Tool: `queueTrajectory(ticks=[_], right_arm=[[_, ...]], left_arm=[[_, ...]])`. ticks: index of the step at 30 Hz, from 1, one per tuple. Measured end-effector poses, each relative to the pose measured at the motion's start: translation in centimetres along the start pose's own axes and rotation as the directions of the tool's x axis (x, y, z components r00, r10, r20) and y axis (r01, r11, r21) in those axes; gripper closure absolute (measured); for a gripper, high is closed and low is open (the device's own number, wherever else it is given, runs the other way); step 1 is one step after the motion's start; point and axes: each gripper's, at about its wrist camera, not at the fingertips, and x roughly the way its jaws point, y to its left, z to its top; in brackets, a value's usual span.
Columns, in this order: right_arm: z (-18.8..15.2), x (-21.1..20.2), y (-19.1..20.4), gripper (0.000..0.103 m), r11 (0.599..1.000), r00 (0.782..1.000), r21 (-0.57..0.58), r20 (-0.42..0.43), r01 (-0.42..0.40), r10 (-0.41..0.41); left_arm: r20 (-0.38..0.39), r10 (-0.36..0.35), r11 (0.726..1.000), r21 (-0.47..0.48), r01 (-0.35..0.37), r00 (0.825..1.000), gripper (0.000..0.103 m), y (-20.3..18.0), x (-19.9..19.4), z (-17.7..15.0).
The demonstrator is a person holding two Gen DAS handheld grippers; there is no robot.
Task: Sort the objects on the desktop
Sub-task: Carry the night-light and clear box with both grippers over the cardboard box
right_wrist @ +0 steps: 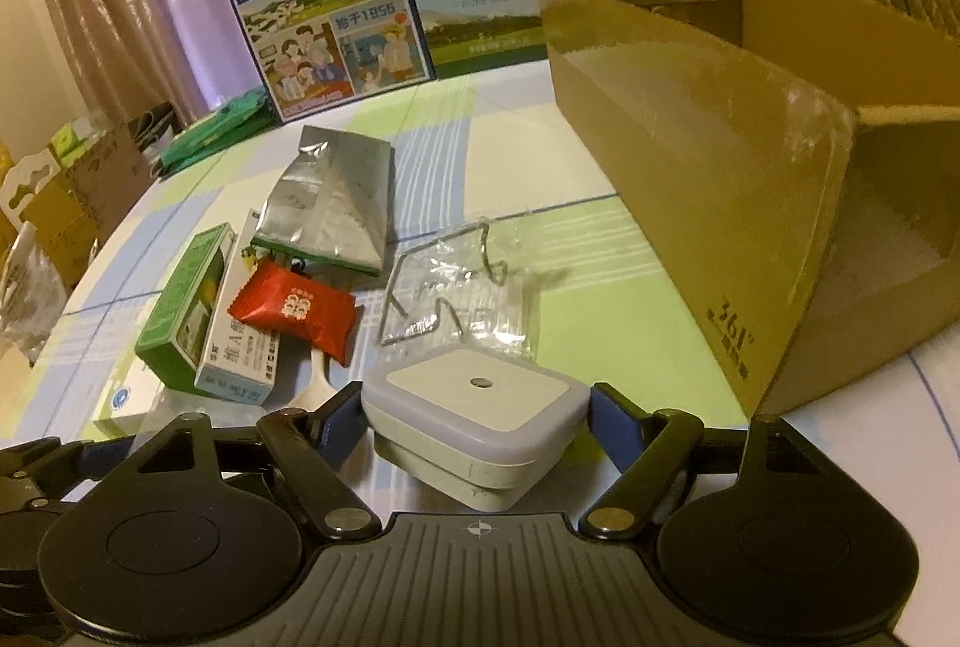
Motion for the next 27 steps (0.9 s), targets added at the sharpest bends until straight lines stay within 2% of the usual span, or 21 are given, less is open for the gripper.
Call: queueTrajectory(ticks=[5, 14, 27], right_arm=[[0.2, -0.5, 0.2, 0.027, 1.0, 1.0, -0.018, 0.022, 0.006, -0.005], [0.2, -0.6, 0.0, 0.027, 1.0, 1.0, -0.005, 0.012, 0.002, -0.002], [0.5, -4.0, 0.5, 0.027, 0.998, 0.997, -0.056, 0.08, 0.0, 0.005]], left_arm=[[0.0, 0.004, 1.0, -0.001, -0.004, 1.0, 0.016, -0.1, 0.0, 0.1], [-0.011, 0.031, 1.0, 0.002, -0.03, 0.999, 0.02, -0.2, 0.0, 0.0], [0.044, 0.017, 1.0, -0.008, -0.017, 0.999, 0.02, -0.6, -3.7, 1.0]])
